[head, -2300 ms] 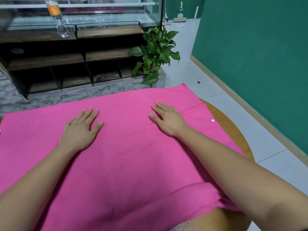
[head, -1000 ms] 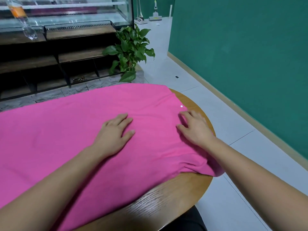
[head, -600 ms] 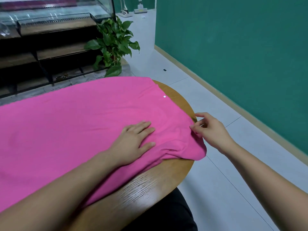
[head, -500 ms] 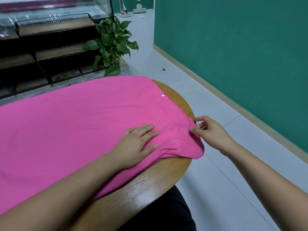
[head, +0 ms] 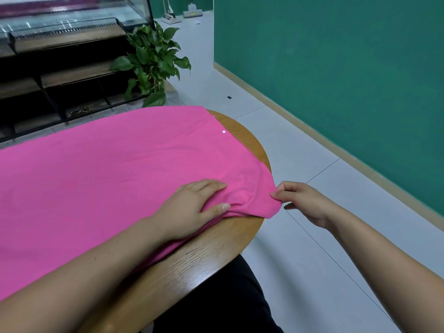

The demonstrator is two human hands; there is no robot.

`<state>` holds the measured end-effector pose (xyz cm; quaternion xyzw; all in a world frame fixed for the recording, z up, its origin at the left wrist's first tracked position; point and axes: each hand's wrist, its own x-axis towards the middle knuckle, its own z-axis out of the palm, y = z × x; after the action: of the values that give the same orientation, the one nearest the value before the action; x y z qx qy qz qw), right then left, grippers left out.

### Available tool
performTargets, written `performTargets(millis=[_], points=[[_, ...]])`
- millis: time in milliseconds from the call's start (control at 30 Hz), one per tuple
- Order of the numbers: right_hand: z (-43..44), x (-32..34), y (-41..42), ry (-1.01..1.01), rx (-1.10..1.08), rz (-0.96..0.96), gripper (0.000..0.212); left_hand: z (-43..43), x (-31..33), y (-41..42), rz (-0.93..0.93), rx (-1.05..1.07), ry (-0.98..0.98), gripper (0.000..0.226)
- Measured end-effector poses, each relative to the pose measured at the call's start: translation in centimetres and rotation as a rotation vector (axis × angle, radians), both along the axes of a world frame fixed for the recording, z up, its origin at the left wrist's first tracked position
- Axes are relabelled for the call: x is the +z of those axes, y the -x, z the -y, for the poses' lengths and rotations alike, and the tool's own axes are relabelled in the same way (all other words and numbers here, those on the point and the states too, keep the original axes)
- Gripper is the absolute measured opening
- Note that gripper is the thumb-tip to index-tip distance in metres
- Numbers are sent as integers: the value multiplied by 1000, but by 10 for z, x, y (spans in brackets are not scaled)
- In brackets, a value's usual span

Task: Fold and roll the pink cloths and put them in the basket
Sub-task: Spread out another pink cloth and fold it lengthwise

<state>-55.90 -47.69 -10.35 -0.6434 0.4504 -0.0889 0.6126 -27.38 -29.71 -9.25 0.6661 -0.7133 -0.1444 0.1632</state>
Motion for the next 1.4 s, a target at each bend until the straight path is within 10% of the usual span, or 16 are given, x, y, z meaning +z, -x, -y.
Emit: performTargets(millis=[233, 533, 867, 1200, 1400], points=[[-7, 9, 3, 28, -118, 413, 15, 0, 3, 12, 33, -29, 61, 66], [2, 4, 18, -178, 116, 257, 57, 2, 16, 8, -29, -18, 130, 34], [5, 28, -2, -103, -17, 615, 15, 9, 18, -15, -115, 146, 177, 29], [8, 31, -4, -38, 18, 461, 40, 9, 11, -6, 125, 55, 206, 17], [7, 38, -3, 74, 112, 348, 51, 8, 8, 3, 281, 22, 62, 57]])
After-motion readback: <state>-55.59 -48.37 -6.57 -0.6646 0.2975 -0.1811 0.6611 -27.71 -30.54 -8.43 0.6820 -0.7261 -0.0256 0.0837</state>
